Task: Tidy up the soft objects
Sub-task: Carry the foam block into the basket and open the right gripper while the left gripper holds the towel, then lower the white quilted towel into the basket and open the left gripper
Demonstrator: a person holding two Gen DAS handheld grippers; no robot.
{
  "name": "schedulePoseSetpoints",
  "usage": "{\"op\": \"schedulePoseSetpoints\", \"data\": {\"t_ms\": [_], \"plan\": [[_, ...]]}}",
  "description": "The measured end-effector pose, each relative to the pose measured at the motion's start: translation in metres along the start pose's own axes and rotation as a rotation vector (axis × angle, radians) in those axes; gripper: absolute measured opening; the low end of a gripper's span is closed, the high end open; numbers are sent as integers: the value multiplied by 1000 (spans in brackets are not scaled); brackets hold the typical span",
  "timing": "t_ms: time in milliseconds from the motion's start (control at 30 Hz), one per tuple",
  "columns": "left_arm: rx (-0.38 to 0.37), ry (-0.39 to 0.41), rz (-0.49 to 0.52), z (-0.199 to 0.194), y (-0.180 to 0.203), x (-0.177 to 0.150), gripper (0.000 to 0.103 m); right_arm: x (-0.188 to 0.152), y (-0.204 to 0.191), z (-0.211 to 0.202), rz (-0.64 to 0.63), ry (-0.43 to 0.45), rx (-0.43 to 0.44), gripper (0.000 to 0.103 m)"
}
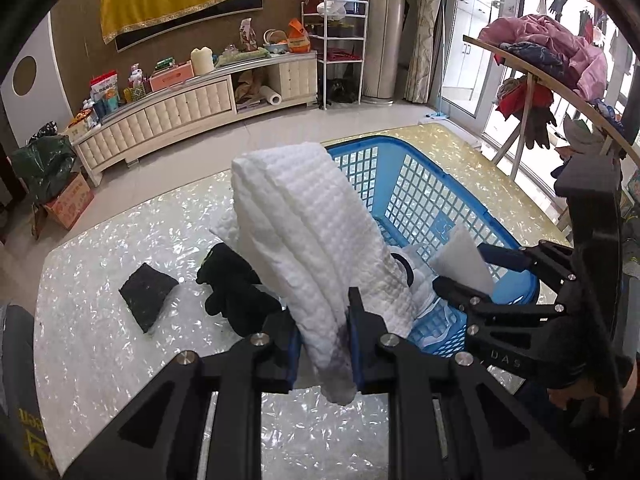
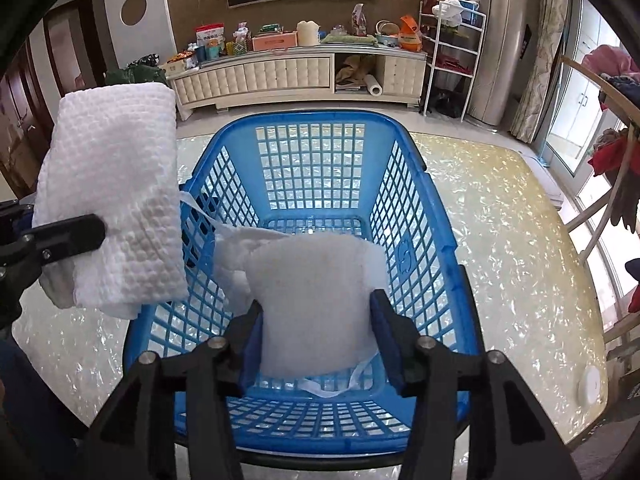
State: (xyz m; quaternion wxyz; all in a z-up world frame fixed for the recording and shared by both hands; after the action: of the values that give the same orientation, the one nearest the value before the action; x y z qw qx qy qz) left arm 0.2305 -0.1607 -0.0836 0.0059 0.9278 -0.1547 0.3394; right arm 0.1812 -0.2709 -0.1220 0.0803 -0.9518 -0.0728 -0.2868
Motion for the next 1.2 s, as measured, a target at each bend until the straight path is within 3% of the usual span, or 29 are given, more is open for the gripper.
{"op": "schedulePoseSetpoints", "data": {"t_ms": [133,267,600,933,1200], "plan": [[0,1,1,0,0,0,18,-2,0,-2,-4,1,-8,62],[-2,8,4,-3,1,-1,18,-1,3,0,5,-3,-12,80],[-4,47,18,-24,7,4,18,4,4,-24,4,68,-8,103],[-21,103,63,-40,24,25,18,11,21,-58,40,157,-42,103],[-32,80,99,-24,47,30,18,13,36,-70,76,215,-55,103]]}}
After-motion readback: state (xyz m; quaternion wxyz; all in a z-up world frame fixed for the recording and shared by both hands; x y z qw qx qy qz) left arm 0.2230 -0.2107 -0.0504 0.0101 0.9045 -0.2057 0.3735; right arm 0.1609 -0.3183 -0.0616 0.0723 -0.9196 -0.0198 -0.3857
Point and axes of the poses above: each gripper's, at about its wrist camera, not at the fingertips, and z roughly the way its jaws point, y to its right, x to its top, the point moved 8 cm from there along z, roughly the way its jaws point, and after that the axes turned 8 degrees about x, right-handed, at the moved point
